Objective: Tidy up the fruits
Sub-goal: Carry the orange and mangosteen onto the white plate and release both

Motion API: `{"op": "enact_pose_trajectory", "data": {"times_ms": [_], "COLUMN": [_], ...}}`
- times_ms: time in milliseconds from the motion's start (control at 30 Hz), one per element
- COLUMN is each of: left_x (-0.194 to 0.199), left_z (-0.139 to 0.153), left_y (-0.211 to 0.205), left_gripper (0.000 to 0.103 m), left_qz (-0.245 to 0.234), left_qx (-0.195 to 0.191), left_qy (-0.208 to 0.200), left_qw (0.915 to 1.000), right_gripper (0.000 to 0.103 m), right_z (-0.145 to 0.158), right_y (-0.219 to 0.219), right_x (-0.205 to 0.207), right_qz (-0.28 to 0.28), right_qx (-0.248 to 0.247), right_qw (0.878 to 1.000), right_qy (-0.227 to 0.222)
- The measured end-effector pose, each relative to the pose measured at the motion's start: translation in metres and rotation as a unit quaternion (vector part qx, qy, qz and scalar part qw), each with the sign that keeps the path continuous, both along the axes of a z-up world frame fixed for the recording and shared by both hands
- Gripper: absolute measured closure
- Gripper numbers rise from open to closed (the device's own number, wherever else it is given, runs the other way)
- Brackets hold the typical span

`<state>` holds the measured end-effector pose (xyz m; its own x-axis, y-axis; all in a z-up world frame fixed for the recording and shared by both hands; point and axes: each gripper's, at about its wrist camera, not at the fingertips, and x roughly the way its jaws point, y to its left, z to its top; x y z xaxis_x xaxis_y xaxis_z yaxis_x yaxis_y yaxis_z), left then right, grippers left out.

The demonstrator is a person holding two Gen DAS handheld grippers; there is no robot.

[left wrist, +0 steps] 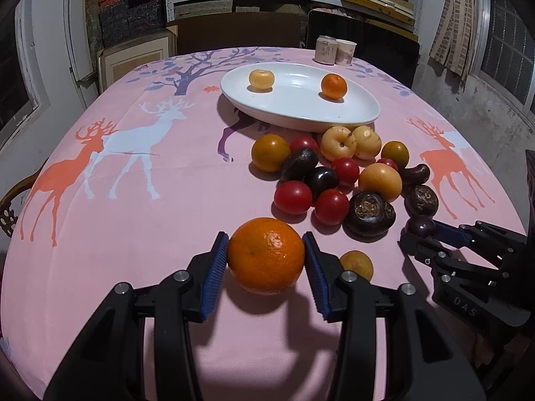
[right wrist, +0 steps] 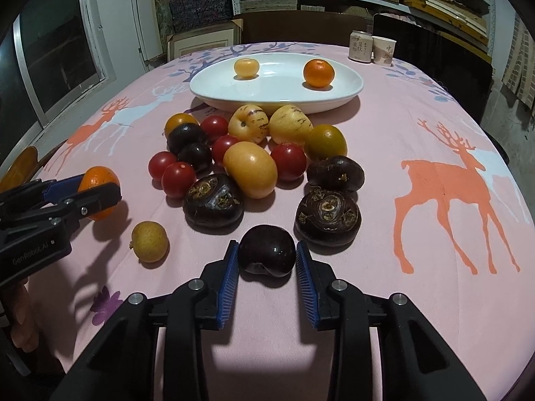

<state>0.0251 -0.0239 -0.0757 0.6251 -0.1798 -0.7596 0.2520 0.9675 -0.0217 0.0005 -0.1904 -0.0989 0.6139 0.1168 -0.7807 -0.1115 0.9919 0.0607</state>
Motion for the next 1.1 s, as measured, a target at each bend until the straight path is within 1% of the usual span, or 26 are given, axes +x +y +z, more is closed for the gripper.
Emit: {"op": "enact_pose_trajectory", "data": {"times_ms": [100,167,200,300,367,633,767,933,1100], "left_x": [0.000,0.000,0.000,-0.003,-0.004,-0.005,0.001,0.023,0.073], "left_z": [0.000,0.000,0.001,0.005,0.008,0.024,0.029,0.044,0.063], "left_y": [0.001,0.001,0.002,0.002,0.003,-0.002,-0.008,-0.018,-0.035], "left_gripper": [0.059,0.059,0.059,0.059,0.059,0.059,0.059,0.059,0.058], "left_qz": [0.001,0.002,0.002,0.003,0.002,-0.004,-0.008,-0.017,-0.014], "left_qx": [0.001,0.001,0.001,0.004,0.004,0.007,0.009,0.004,0.018], "left_qy": [0.000,0.000,-0.002,-0.009,-0.013,-0.031,-0.033,-0.039,-0.055], "left_qw": [1.0000,1.0000,1.0000,0.9999,0.9999,0.9995,0.9994,0.9991,0.9982], "right_gripper": [0.071,0.071,0.071,0.071,0.071,0.071,0.071,0.071,0.071], "right_z": [0.000,0.002,0.005,0.017,0.024,0.040,0.045,0.066,0.092], "right_y": [0.002,0.003,0.004,0.007,0.005,-0.011,-0.015,-0.024,-0.038], "right_x": [-0.002,-0.005,-0.009,-0.018,-0.020,-0.011,-0.005,0.017,0.061], "right_qz": [0.005,0.012,0.016,0.025,0.026,0.008,0.006,0.005,0.002], "right_qx": [-0.007,0.002,0.007,-0.006,-0.007,-0.005,-0.003,0.002,0.010], "right_qw": [1.000,1.000,1.000,0.999,0.998,0.998,0.998,0.997,0.996], "right_qy": [-0.004,-0.008,-0.015,-0.041,-0.049,-0.061,-0.064,-0.079,-0.090]}}
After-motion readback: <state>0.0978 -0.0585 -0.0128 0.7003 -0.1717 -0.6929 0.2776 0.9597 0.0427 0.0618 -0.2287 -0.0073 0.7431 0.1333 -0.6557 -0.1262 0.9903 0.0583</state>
